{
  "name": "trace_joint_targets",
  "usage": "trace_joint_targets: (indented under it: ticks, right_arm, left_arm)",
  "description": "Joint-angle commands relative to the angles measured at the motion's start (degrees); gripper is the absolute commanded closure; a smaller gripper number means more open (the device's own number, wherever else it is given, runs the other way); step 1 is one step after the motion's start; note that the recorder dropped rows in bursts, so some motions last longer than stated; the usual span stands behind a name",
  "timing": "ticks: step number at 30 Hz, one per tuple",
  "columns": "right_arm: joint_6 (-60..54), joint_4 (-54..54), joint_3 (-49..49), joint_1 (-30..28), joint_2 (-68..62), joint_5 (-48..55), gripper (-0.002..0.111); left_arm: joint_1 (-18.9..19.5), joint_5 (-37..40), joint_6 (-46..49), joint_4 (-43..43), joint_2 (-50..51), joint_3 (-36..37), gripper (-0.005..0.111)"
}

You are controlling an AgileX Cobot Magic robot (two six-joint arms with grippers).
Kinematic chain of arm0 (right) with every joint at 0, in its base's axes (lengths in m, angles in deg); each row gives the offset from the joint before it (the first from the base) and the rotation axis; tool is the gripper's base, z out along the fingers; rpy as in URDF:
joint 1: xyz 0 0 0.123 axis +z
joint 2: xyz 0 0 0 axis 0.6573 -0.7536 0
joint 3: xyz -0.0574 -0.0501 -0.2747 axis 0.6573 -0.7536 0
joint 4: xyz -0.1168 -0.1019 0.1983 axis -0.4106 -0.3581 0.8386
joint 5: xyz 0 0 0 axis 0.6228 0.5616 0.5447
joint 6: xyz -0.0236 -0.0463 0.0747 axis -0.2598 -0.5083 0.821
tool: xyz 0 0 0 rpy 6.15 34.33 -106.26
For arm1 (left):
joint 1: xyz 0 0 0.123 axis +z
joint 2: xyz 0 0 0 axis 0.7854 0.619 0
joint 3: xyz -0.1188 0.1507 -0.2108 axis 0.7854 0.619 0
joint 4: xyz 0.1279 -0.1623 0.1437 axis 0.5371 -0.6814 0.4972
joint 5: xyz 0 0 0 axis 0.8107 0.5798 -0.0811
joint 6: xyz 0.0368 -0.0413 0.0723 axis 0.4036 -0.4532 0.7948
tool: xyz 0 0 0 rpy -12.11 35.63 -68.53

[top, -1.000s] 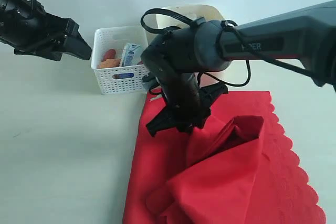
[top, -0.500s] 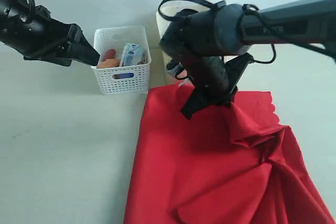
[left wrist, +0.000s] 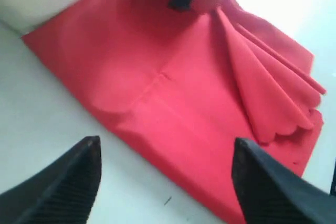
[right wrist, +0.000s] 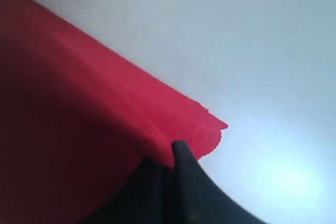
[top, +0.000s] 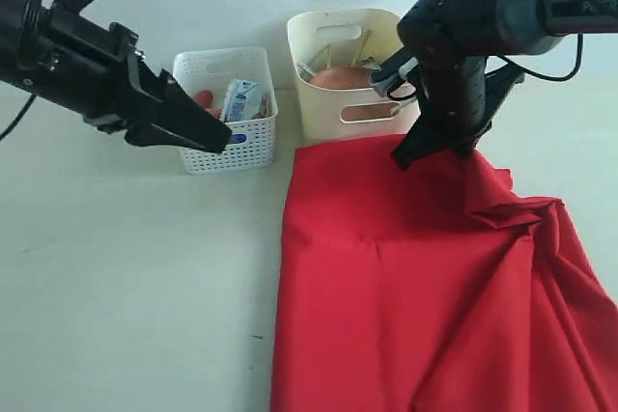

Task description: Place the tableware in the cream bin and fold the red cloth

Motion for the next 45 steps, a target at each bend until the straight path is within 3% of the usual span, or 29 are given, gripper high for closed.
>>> trace_joint_targets:
  ticks: [1,8,11,17,22,28,34,45]
  right_arm:
    - [-3.8,3.6,0.7,-2.0,0.7,-4.4,0.092]
    - [-4.8,5.6,0.8,-1.8,4.0,-4.8,0.055]
    - [-7.6,7.4,0.8,-1.8,7.0,-4.6,0.052]
    - [-21.7,19.7,0.8,-1.8,12.4,-1.7,0.054]
    - [-29.7,29.2,-0.9,-1.8,12.6,6.0,0.071]
    - [-26.8,29.6,-9.8,-1.8,12.6,0.1,0.090]
    - [-18.2,23.3,-15.4,-3.2,11.0,-9.4,0.090]
    - [-6.8,23.0,-15.3,-13.0,5.3,-21.9,0.090]
  left_arm:
    - [-4.9,-0.2,10.4,-6.0,-0.5,2.4,0.055]
    - [-16.1,-10.8,21.4,-10.1,0.1,5.6,0.107]
    - [-20.0,-15.0,22.5,-10.7,3.1,5.7,0.107]
    - [-24.3,-20.9,24.8,-14.7,11.2,5.6,0.107]
    - [-25.1,-20.7,26.4,-19.2,16.5,5.6,0.107]
    - [-25.1,-17.5,23.5,-20.5,19.9,5.6,0.107]
    - [-25.1,-17.2,19.8,-20.0,20.3,7.4,0.107]
    - [-25.1,-18.6,17.1,-19.8,20.5,10.8,0.107]
